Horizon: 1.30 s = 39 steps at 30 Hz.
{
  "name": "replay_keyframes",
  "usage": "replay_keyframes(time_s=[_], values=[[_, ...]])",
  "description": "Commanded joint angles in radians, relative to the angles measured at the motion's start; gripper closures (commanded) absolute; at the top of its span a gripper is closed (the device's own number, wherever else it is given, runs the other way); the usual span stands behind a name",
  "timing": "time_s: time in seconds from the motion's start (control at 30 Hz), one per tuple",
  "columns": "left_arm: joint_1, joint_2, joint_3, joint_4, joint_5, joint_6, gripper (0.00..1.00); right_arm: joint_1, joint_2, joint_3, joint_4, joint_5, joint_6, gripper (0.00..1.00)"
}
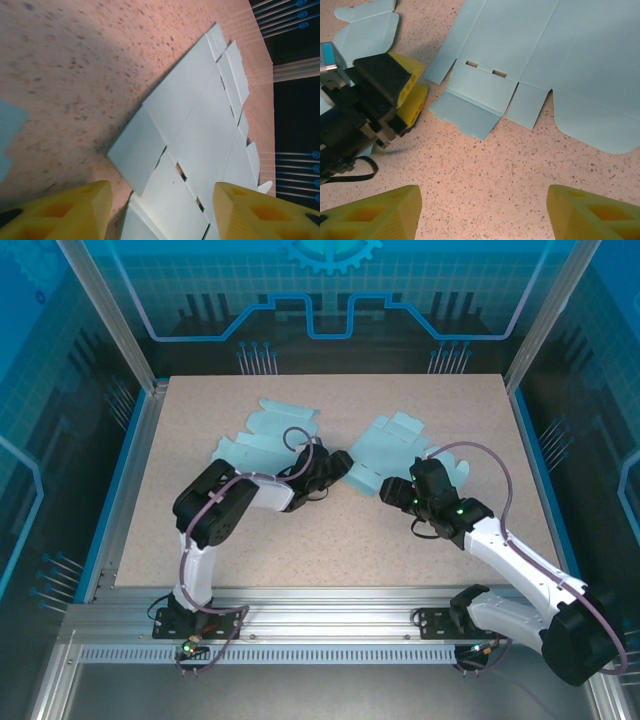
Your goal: Fold the paper box
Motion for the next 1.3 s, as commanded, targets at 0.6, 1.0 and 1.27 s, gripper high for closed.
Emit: replay_keyframes(time_s=[0.6,1.0,1.27], values=[[-0.063,0.003,0.044,-0.198,0.076,-0.085,0.49,0.008,-0.036,-0.007,-0.019,0.025,-0.035,0.31],[-0.083,0.047,0.082,-0.206,0.076,-0.093,0.66,0.008,-0.051,-0.009,-0.030,0.045,-0.029,0.31],[-0.074,0.000,0.130,-0.232,0.019,0.150,1.00,0.005,-0.051,0.024,-0.080,0.069,-0.061,0.23]])
